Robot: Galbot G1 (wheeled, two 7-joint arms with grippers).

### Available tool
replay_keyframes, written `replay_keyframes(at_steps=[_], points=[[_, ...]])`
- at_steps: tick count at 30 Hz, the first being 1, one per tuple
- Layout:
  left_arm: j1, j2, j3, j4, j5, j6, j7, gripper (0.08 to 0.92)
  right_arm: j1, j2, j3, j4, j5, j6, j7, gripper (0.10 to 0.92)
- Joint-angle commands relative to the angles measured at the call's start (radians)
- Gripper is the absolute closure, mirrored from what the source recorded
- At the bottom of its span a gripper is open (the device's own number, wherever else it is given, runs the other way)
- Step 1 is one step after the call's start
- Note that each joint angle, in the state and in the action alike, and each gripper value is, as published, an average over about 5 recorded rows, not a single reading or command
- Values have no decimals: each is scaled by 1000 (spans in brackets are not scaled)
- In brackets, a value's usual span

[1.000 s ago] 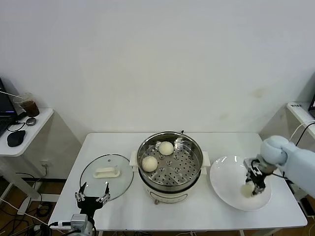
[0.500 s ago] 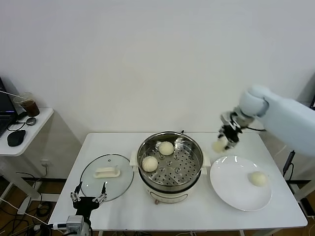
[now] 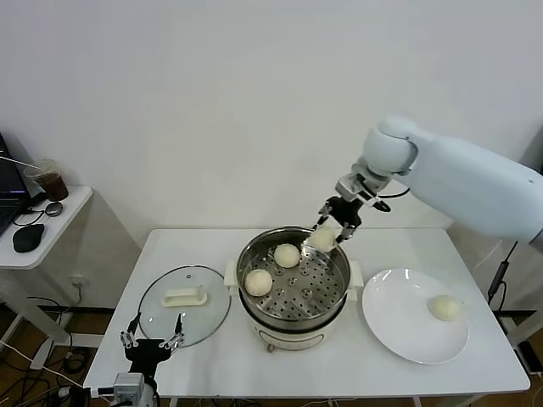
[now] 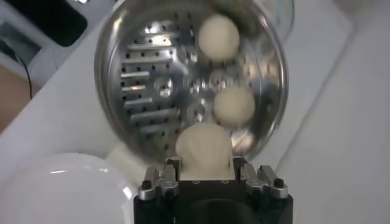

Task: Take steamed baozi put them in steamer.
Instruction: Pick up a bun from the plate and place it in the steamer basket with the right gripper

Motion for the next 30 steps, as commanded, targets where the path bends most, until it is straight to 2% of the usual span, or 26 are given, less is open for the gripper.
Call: replay_keyframes(at_steps=[1, 7, 18, 30], points=[[-1, -3, -1, 0, 1, 0, 0, 177, -17, 34, -61, 147, -202, 317, 106, 508], [1, -9, 4, -2, 5, 1, 1, 177, -103, 63, -47, 180, -344, 427, 158, 508], [-1, -15, 5, 5, 5, 0, 0, 177, -184, 86, -50, 241, -447, 462, 154, 508], [-6, -15, 9, 13, 5, 0, 1, 177, -169, 104, -79, 257, -415, 465, 125, 508]])
